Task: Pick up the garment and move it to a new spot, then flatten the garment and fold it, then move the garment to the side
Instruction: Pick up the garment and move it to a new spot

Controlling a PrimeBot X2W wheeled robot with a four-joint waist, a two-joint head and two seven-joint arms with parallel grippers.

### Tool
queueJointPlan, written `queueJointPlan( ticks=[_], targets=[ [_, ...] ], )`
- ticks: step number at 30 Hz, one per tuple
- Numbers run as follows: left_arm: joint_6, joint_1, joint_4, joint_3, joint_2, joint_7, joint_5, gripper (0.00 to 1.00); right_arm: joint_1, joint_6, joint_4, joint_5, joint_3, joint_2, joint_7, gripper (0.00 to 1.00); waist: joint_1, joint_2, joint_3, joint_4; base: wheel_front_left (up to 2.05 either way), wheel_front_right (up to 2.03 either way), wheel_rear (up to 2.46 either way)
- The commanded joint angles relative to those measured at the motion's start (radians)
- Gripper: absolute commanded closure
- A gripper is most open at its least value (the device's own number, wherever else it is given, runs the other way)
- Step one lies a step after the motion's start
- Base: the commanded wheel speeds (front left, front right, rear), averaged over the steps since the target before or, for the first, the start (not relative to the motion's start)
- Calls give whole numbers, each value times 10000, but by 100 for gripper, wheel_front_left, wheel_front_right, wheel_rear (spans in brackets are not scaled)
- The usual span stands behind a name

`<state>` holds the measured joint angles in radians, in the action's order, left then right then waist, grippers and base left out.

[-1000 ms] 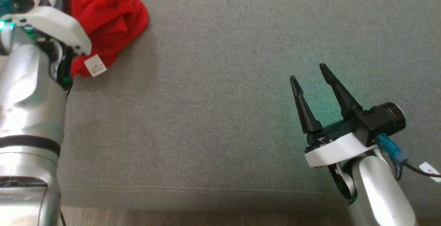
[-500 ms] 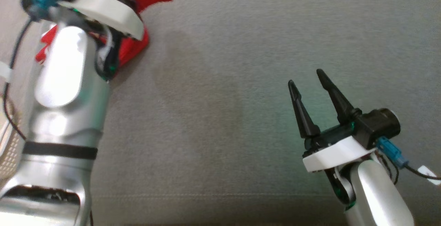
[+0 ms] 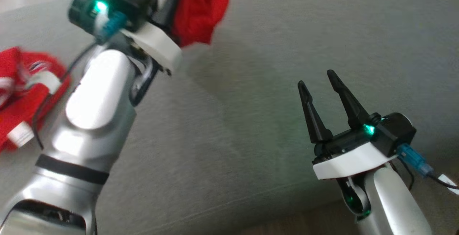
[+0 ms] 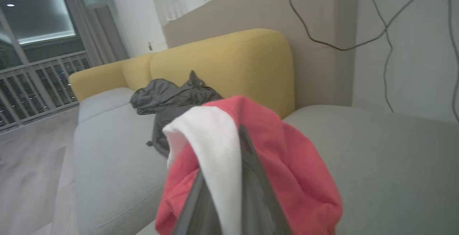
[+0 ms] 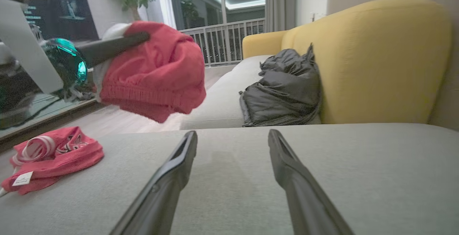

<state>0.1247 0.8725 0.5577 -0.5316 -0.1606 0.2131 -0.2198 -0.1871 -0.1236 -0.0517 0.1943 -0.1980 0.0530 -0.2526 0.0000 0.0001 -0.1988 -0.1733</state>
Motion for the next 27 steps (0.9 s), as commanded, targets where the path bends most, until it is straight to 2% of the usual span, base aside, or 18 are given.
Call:
queueJointPlan(
  ticks=[1,6,11,16,19,21,27],
  targets=[
    [58,337,-360,81,-346,51,94,100,-187,-71,420,109,-216,-28,-92,0,0,-1,-51,-996,0,0,0],
    [58,372,-350,-1298,-405,93,38,100,-237,-71,637,338,-201,-28,-92,0,0,-1,-444,-1860,0,0,0],
    [58,454,185,-2710,-689,149,458,100,-304,-71,728,572,-216,-28,-92,0,0,-1,-944,-2371,0,0,0],
    [33,348,1098,-3323,-829,232,940,100,-341,-71,746,679,-201,-28,-92,0,0,-1,-1252,-2516,0,0,0],
    [-143,241,1765,-3514,-750,290,1103,100,-343,-71,730,652,-174,-28,-92,0,0,-1,-1355,-2408,0,0,0],
    [-364,167,1961,-3435,-568,360,1015,0,-342,-71,717,605,-160,-28,-92,0,0,-1,-1343,-2218,0,0,0],
    [-1144,-533,1504,-2865,-30,474,402,0,-241,-71,614,324,-190,-28,-92,0,0,-1,-932,-1194,0,0,0]
  ],
)
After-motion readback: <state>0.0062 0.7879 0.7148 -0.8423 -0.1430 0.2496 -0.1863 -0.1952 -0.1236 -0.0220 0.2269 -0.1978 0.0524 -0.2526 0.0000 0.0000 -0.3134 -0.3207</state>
